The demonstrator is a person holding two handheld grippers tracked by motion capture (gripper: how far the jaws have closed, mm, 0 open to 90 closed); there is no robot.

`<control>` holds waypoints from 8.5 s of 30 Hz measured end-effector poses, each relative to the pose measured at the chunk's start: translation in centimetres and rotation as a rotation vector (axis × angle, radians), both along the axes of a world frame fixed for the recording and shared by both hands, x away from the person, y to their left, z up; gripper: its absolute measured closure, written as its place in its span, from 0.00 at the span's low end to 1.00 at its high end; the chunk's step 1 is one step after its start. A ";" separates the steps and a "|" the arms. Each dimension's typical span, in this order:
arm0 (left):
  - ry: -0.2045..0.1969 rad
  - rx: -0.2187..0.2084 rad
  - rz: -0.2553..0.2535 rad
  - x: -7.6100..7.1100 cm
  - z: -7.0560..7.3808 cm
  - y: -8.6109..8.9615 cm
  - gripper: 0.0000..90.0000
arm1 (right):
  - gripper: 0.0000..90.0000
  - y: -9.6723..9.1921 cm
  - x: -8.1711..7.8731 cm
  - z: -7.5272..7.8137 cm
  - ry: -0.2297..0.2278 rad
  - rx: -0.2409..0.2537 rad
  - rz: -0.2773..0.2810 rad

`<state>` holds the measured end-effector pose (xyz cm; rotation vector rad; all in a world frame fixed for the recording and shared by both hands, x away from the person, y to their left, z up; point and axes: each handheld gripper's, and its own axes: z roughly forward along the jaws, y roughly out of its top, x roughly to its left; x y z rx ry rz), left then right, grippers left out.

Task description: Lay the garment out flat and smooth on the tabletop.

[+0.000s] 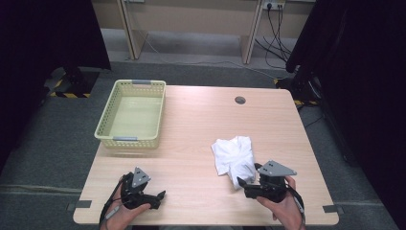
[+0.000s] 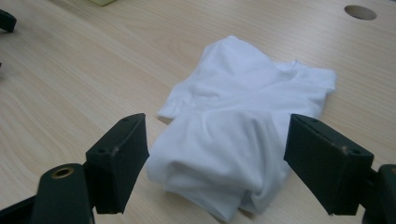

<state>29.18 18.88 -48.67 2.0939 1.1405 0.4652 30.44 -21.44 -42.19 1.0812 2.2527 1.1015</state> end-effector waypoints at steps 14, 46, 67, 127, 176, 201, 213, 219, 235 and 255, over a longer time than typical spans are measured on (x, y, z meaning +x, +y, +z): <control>0.000 0.000 -0.001 0.0 0.0 0.0 0.00 | 0.36 4.6 3.5 -1.1 0.042 -0.014 0.091; 0.001 0.001 -0.001 -0.1 0.0 0.1 0.00 | 0.93 3.9 5.7 -1.8 0.039 0.017 0.102; 0.001 0.001 0.000 -0.1 0.0 0.1 0.00 | 0.93 -6.3 5.8 -1.3 -0.019 0.032 -0.166; 0.000 0.000 0.004 -0.1 0.0 0.1 0.00 | 0.58 -11.4 7.4 -2.9 0.040 -0.028 -0.348; 0.000 -0.012 -0.003 -0.2 0.0 0.0 0.01 | 0.52 -3.9 3.4 -0.3 0.082 0.126 -0.040; 0.051 -0.190 -0.280 3.9 3.3 -13.2 0.18 | 0.44 -6.8 5.5 -4.8 0.163 -0.026 -0.166; 0.076 -0.163 -0.321 6.4 3.1 -18.6 0.25 | 0.43 -7.0 5.5 -5.0 0.148 -0.019 -0.164; -0.008 -0.040 -0.392 6.3 2.3 -20.6 0.77 | 0.43 -6.6 5.4 -5.0 0.133 -0.053 -0.160; -0.064 -0.064 -0.408 2.7 4.0 -11.1 0.92 | 0.43 -7.7 5.7 -4.9 0.138 -0.058 -0.233; 0.061 -0.115 -0.230 2.5 1.6 -7.0 0.44 | 0.42 -8.3 5.8 -4.9 0.140 -0.057 -0.267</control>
